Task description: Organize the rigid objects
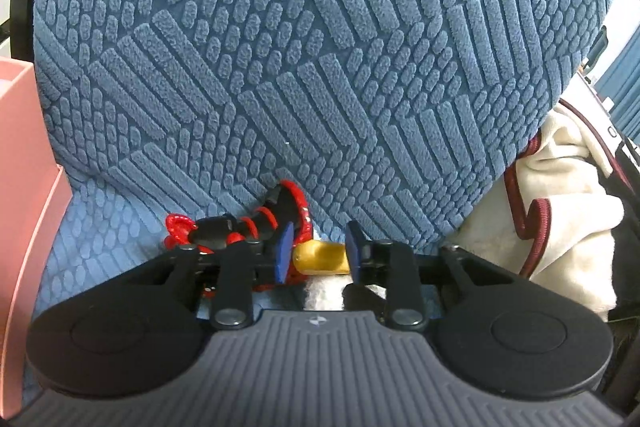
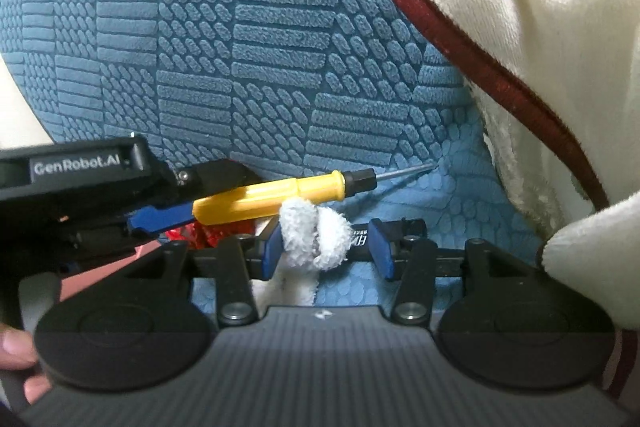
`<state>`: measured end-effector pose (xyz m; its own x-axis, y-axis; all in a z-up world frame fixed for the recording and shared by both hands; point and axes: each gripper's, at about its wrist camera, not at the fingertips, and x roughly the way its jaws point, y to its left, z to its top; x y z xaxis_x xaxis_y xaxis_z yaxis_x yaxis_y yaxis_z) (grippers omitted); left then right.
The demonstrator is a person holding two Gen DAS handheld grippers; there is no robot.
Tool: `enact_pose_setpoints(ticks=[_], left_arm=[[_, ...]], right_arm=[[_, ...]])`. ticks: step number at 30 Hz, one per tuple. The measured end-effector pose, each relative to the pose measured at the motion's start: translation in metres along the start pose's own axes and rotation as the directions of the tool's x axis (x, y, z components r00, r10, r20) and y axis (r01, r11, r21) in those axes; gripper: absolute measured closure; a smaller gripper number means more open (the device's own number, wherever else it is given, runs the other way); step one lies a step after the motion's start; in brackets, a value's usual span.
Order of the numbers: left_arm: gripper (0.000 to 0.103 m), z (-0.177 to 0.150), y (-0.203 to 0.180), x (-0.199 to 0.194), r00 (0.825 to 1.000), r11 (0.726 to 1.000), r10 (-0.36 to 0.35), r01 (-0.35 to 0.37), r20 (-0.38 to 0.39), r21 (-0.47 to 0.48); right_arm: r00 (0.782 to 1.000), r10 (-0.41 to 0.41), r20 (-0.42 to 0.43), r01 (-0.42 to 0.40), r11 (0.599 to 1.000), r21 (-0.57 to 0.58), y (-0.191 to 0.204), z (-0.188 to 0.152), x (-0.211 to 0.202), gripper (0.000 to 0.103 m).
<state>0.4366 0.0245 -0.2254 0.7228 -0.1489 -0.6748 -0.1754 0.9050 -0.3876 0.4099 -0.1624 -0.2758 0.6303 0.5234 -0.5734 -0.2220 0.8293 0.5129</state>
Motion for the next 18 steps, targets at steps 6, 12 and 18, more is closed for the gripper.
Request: enact_pose_setpoints(ticks=[6, 12, 18], left_arm=[[0.076, -0.001, 0.003, -0.005, 1.0, 1.0, -0.004, 0.004, -0.004, -0.015], [0.078, -0.006, 0.004, -0.013, 1.0, 0.999, -0.02, 0.02, 0.0, -0.032], [0.079, -0.008, -0.003, -0.02, 1.0, 1.0, -0.027, 0.027, -0.002, -0.01]], right_arm=[[1.0, 0.016, -0.002, -0.016, 1.0, -0.008, 0.001, 0.0, 0.001, 0.063], [1.0, 0.001, -0.013, -0.002, 1.0, -0.027, 0.007, 0.005, 0.002, 0.065], [0.999, -0.027, -0.022, 0.026, 0.998, -0.05, 0.017, 0.009, -0.001, 0.065]])
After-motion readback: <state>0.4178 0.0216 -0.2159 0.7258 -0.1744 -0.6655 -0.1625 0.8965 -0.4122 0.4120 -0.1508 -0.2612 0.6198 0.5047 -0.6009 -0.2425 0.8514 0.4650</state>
